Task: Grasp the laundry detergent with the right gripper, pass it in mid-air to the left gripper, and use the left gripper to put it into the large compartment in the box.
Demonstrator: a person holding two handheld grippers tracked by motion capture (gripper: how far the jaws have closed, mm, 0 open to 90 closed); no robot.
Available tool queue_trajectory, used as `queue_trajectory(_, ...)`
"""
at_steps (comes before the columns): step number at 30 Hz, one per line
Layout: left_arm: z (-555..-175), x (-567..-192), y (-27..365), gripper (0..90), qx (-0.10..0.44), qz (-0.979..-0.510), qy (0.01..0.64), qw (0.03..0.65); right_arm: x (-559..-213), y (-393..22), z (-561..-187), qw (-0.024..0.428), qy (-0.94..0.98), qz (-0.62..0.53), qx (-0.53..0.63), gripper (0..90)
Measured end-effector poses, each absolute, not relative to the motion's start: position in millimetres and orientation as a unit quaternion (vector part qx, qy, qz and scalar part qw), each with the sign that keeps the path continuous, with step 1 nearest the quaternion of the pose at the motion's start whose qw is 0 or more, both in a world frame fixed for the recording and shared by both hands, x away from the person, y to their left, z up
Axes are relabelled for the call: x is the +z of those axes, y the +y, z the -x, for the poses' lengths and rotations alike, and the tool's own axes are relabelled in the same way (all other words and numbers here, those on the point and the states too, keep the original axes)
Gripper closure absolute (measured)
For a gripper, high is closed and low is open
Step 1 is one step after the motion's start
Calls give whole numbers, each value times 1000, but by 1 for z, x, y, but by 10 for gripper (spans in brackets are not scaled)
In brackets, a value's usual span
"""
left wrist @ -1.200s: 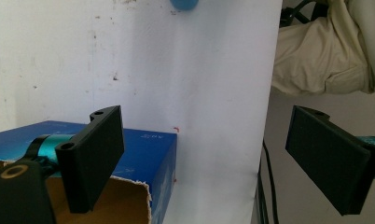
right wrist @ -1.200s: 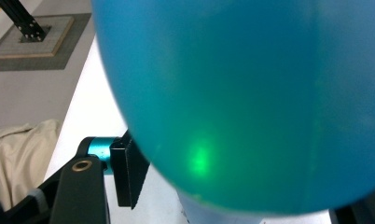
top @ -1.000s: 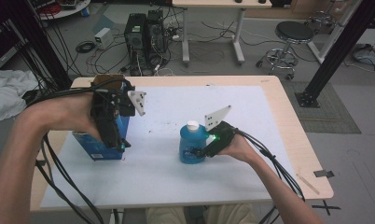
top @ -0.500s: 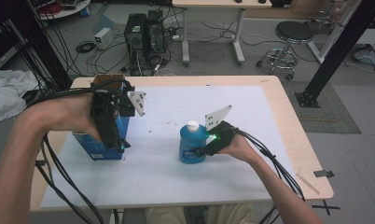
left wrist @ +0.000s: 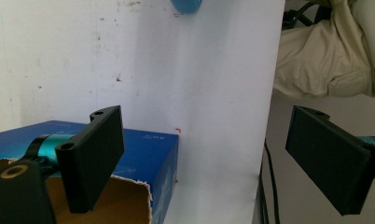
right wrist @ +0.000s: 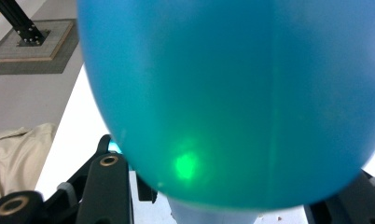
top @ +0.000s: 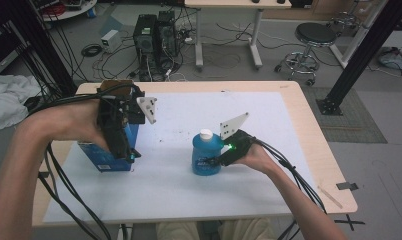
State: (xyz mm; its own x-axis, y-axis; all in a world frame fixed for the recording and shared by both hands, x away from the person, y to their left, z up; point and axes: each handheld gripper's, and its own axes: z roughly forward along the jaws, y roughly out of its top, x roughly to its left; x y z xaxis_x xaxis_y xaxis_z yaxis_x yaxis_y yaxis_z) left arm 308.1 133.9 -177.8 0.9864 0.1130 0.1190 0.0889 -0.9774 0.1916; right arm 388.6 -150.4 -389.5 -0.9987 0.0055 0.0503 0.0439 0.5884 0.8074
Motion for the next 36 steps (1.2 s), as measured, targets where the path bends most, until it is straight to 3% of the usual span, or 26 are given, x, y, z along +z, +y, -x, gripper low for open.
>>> queue_trajectory(21,-339,-163,73,117,70,-982,43,168,-323,-168,-383,-9,-888,2,-459,461)
queue_trajectory(36,-363,-187,18,117,55,-983,35,169,-314,-168,-387,3,-888,-1,-459,461)
